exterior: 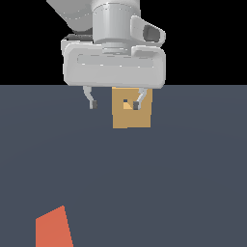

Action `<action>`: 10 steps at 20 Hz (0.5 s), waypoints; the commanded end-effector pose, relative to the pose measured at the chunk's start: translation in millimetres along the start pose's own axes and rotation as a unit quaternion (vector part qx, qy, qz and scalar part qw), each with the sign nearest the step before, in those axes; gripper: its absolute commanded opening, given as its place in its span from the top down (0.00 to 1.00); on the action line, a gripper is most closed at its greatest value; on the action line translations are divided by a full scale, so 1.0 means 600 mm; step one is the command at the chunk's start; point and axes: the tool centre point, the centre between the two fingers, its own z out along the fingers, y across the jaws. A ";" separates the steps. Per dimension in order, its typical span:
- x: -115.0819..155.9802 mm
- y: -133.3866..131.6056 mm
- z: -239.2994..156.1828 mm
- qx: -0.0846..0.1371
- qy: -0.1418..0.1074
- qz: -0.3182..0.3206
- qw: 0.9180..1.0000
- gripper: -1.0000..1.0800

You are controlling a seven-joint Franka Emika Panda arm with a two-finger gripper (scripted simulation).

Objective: Insert the peg into the horizontal hole in a box.

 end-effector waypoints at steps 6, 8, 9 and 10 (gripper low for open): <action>-0.065 -0.025 0.024 -0.003 0.001 -0.038 0.999 0.04; -0.087 -0.032 0.032 -0.004 0.001 -0.051 0.999 0.04; -0.098 -0.035 0.036 -0.005 0.002 -0.058 0.998 0.04; -0.110 -0.038 0.040 -0.005 0.002 -0.064 0.998 0.04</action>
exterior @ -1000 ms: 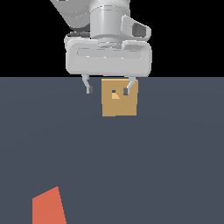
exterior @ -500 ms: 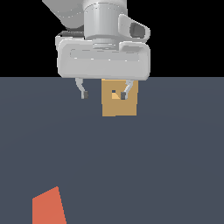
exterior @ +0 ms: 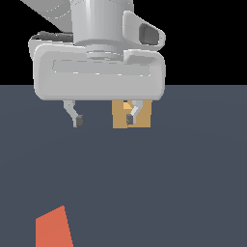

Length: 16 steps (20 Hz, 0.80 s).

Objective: Insert the peg into the horizontal hole in a box.

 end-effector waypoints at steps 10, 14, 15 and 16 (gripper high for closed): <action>-0.128 -0.041 0.046 -0.006 0.002 -0.075 0.997 0.04; -0.174 -0.050 0.063 -0.009 0.003 -0.101 0.995 0.04; -0.186 -0.052 0.067 -0.009 0.003 -0.108 0.994 0.04; -0.198 -0.053 0.072 -0.010 0.004 -0.115 0.993 0.04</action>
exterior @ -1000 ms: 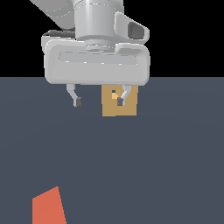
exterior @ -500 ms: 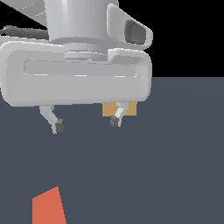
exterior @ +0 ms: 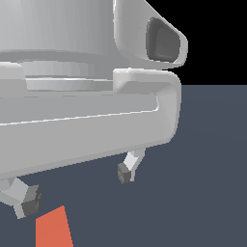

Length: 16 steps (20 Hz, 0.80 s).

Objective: Insert the peg into the horizontal hole in a box.

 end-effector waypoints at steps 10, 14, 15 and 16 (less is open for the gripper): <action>-0.114 -0.032 0.041 -0.006 0.003 -0.066 0.998 0.04; -0.138 -0.035 0.049 -0.007 0.003 -0.080 0.997 0.04; -0.142 -0.035 0.051 -0.007 0.003 -0.082 0.997 0.04; -0.145 -0.035 0.052 -0.007 0.003 -0.084 0.996 0.04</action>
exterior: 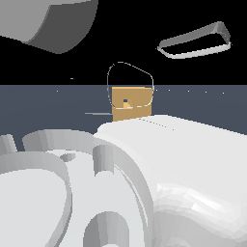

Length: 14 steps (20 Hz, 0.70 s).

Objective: Insert the peg into the horizontal hole in a box.

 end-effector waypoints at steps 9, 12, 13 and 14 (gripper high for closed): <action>-0.013 -0.003 0.010 -0.001 0.000 -0.007 1.000 0.04; -0.013 -0.003 0.025 -0.001 0.000 -0.008 1.000 0.04; -0.013 -0.003 0.033 -0.001 0.000 -0.008 1.000 0.04; -0.013 -0.003 0.041 -0.001 0.000 -0.009 1.000 0.04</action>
